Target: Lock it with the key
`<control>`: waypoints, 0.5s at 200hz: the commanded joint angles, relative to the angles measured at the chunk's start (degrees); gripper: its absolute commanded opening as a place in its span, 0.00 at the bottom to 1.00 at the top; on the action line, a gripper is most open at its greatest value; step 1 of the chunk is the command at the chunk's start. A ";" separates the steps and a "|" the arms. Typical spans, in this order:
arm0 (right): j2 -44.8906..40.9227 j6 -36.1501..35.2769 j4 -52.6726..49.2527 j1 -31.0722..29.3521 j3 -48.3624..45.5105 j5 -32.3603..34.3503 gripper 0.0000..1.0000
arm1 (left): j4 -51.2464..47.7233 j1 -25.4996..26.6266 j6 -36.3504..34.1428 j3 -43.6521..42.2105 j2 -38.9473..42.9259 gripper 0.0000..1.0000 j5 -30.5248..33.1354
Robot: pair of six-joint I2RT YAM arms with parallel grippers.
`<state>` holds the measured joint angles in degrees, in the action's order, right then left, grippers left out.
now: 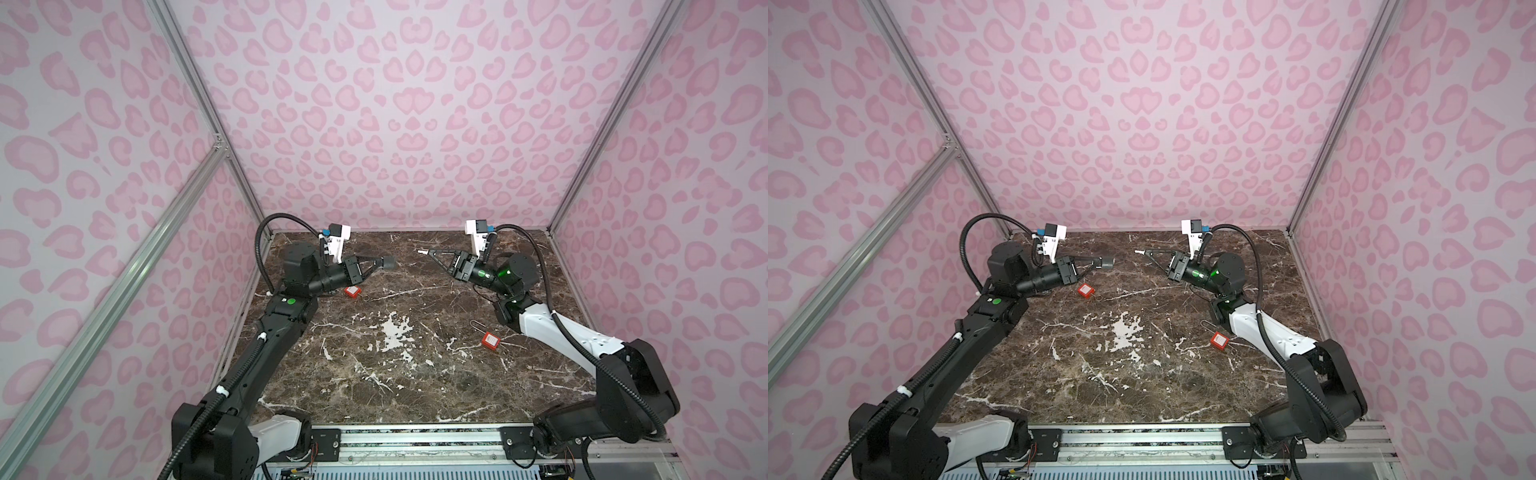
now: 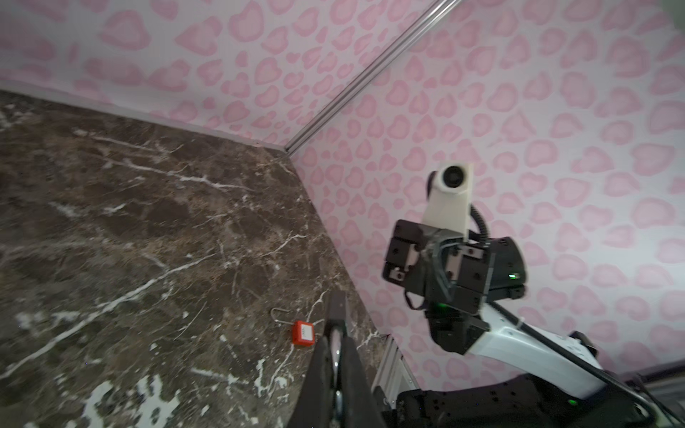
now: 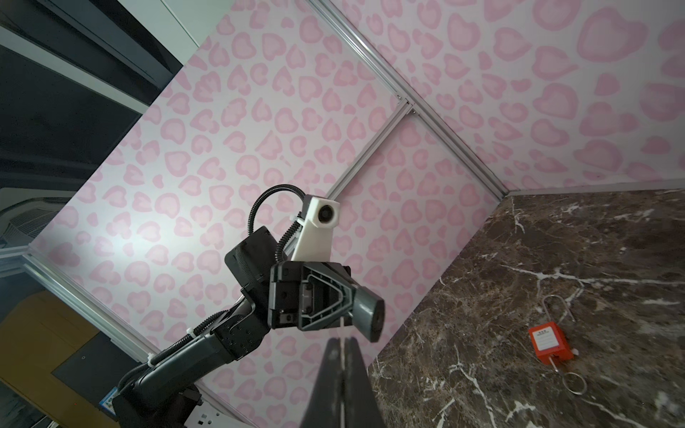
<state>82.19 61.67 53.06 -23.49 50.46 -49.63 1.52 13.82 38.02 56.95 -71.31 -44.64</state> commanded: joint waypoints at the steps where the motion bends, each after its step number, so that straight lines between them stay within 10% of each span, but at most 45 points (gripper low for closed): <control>1: -1.92 -3.75 -4.61 1.02 -1.09 0.74 0.00 | -18.48 1.88 -16.15 2.18 -3.97 0.03 9.04; 100: -6.86 -9.01 -15.40 4.62 -3.12 1.11 0.00 | -42.75 15.19 -36.41 15.42 -28.17 0.03 23.12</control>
<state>76.09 53.76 38.61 -19.51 48.10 -48.01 -33.45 27.38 9.10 69.23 -96.31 -25.76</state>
